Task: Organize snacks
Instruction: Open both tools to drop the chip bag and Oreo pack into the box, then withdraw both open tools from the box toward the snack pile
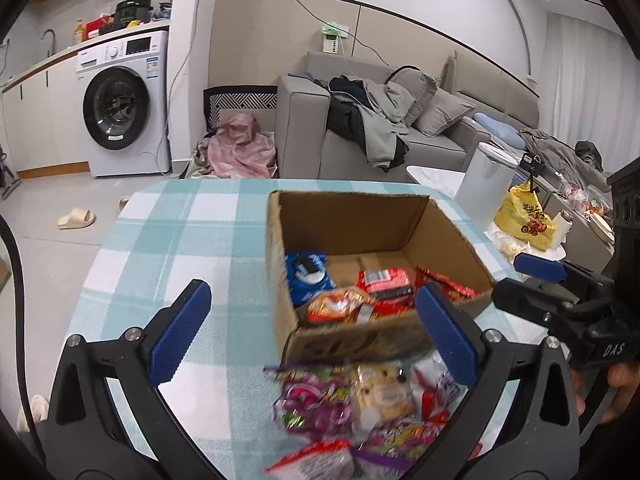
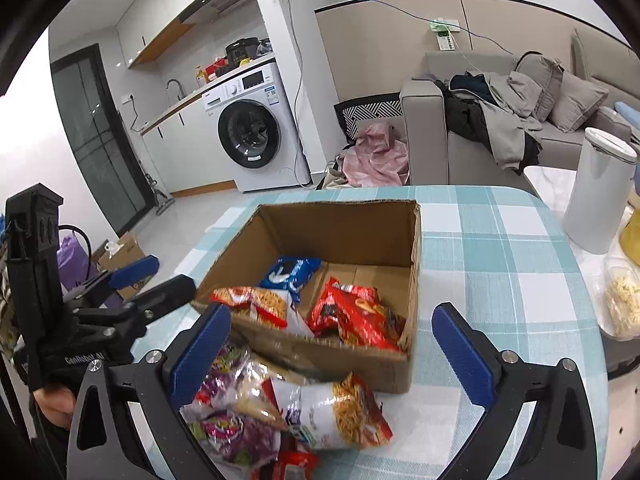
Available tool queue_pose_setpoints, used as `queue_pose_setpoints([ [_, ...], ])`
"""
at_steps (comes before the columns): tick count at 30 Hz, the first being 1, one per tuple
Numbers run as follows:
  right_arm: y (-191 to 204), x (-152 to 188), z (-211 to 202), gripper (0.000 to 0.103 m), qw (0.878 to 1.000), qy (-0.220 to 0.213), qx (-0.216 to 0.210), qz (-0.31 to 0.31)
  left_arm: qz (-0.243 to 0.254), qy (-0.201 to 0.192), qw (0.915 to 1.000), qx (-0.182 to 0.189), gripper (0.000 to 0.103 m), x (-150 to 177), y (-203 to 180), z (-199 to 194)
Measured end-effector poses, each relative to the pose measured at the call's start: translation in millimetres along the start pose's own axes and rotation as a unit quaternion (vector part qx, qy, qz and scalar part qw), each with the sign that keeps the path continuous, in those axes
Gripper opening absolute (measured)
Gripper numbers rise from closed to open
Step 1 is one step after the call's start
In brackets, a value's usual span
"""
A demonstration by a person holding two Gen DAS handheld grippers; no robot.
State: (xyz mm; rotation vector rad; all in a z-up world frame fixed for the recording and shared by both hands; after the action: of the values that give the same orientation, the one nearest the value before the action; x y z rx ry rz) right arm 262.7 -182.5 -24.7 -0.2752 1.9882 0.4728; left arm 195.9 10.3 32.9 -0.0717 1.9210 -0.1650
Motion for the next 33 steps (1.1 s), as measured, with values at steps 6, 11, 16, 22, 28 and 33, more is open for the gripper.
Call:
queue_pose_setpoints([
  [6, -1, 18, -10, 0.103, 1.0, 0.013, -0.001, 0.003, 0.018, 0.002, 0.9998, -0.013, 0.102, 18, 5, -28],
  [11, -1, 39, -17, 0.103, 1.0, 0.03, -0.003, 0.003, 0.024, 0.006, 0.9995, -0.02, 0.102, 30, 6, -42],
  [16, -1, 62, -22, 0.103, 0.999, 0.044, -0.005, 0.004, 0.025, 0.012, 0.9993, -0.026, 0.102, 44, 11, -53],
  [22, -7, 82, -25, 0.103, 0.998, 0.056, 0.002, 0.008, 0.021, 0.028, 0.9989, -0.03, 0.102, 65, 17, -56],
  [28, -9, 87, -25, 0.103, 0.998, 0.07, 0.007, 0.006, 0.026, 0.04, 0.9984, -0.031, 0.102, 79, 17, -54],
  [33, -1, 95, -24, 0.103, 0.996, 0.091, 0.004, -0.007, 0.029, 0.051, 0.9979, -0.028, 0.102, 85, 13, -50],
])
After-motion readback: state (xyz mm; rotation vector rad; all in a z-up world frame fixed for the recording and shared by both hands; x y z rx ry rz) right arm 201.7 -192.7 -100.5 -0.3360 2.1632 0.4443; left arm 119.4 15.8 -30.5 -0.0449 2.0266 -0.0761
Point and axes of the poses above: each gripper's, at about its wrist camera, not at the fingertips, and z roughly the way its jaws point, y to its left, x to its underside, the point moved 5 cm from there along z, roughly the way its jaws point, and after that the axes turned 15 degrees about -y, right-handed, at the moved point
